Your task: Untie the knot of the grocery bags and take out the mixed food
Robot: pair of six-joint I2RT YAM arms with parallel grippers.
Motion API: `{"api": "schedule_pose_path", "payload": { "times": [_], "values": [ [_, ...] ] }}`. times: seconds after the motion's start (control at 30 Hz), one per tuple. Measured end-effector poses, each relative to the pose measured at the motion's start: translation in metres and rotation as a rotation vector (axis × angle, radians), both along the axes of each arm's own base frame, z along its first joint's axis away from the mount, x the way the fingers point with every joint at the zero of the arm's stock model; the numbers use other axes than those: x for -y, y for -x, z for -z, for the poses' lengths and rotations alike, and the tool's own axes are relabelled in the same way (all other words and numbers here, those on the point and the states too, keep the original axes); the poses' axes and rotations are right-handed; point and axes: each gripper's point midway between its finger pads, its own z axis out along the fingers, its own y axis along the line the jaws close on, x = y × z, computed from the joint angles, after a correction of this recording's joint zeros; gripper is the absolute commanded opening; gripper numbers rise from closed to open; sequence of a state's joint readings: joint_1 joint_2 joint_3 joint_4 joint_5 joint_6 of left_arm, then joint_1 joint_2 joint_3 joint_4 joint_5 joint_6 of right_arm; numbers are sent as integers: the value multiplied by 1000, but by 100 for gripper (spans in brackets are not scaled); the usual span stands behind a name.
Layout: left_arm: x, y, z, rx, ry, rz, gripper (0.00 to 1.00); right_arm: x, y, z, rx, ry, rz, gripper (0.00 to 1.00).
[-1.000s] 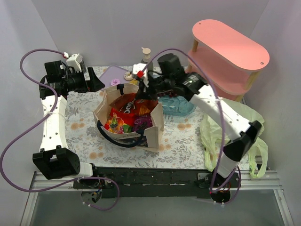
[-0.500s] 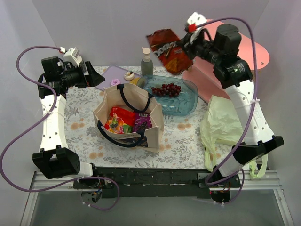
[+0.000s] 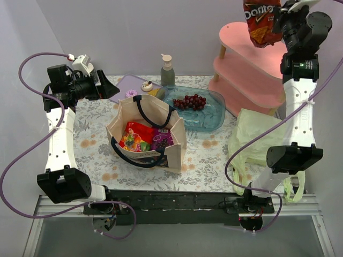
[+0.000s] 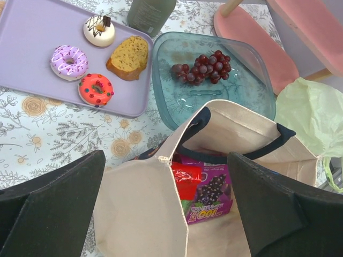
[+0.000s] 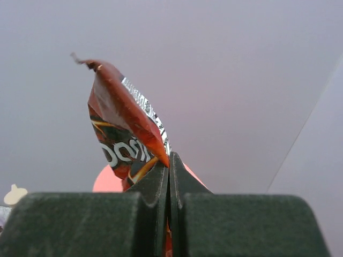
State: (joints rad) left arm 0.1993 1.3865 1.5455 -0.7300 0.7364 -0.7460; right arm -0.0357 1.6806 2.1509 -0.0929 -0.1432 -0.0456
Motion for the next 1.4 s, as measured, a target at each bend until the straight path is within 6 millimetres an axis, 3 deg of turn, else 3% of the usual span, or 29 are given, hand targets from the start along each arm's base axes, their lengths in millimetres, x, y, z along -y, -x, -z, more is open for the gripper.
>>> {"api": "schedule_pose_path", "payload": {
  "times": [0.1, 0.37, 0.47, 0.8, 1.2, 1.4],
  "values": [
    [-1, 1, 2, -8, -6, -1, 98, 14, -12, 13, -33, -55, 5, 1],
    [-2, -2, 10, -35, -3, -2, 98, 25, -29, 63, -146, -172, -5, 1],
    [-2, -2, 12, -40, -4, -1, 98, 32, -30, 69, -166, -203, 3, 1],
    [-2, -3, 13, -43, -6, 0, 98, 10, -19, 51, -152, -263, -116, 1],
    [-1, -2, 14, -43, -3, 6, 98, -8, 39, 10, -76, -234, -184, 1],
    [1, -2, 18, -54, 7, 17, 98, -16, 53, 0, -63, -246, -226, 1]
  ]
}}
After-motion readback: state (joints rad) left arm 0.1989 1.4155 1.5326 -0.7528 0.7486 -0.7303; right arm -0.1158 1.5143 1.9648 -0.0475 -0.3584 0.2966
